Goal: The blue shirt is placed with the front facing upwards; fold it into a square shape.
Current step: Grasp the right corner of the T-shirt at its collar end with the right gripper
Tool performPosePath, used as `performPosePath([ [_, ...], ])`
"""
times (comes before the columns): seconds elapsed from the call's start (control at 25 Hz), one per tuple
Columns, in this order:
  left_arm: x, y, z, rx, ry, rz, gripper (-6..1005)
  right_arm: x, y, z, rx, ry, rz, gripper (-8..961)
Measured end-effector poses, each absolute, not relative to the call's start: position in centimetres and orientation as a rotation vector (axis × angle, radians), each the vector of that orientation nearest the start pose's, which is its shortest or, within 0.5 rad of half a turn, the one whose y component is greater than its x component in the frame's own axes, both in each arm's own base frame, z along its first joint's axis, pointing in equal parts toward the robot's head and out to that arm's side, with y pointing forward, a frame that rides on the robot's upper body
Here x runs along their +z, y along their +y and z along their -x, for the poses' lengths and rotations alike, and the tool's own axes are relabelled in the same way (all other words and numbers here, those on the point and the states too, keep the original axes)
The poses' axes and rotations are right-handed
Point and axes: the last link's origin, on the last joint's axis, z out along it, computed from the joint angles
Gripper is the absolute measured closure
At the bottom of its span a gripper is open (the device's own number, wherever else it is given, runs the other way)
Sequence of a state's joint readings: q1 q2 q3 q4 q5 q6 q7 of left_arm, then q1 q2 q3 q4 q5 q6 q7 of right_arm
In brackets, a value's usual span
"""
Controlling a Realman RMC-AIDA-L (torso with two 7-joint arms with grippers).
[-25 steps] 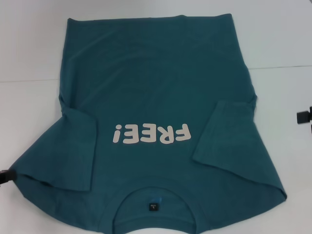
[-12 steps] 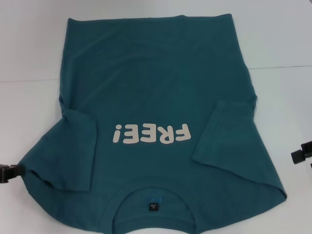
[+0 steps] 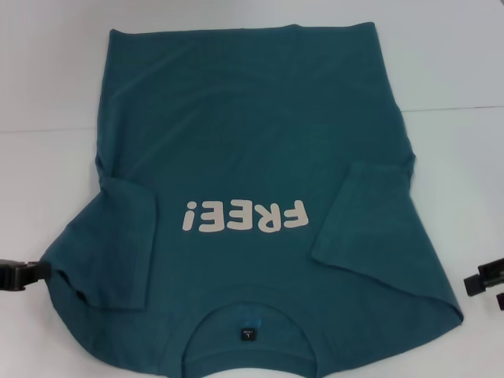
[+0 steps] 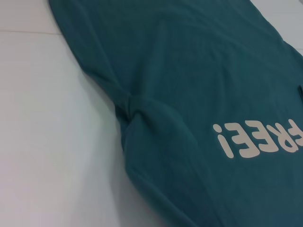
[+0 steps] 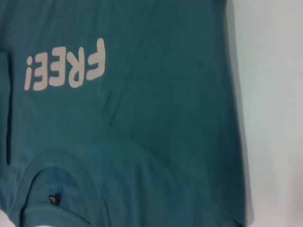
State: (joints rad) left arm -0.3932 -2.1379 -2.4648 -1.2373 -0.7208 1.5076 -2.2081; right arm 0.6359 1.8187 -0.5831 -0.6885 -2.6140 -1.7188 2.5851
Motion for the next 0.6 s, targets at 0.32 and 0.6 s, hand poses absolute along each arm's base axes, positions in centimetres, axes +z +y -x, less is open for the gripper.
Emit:
performPosePath([
  [0.32, 6.8, 32.3, 30.1, -0.19, -1.34, 2.258, 997, 9.1, 33.3, -33.1, -0.088, 2.074, 2.074, 107],
  [0.6, 6.4, 32.3, 30.2, -0.194, -1.354, 2.267, 997, 7.9, 33.1, -33.1, -0.085, 2.079, 2.089, 108],
])
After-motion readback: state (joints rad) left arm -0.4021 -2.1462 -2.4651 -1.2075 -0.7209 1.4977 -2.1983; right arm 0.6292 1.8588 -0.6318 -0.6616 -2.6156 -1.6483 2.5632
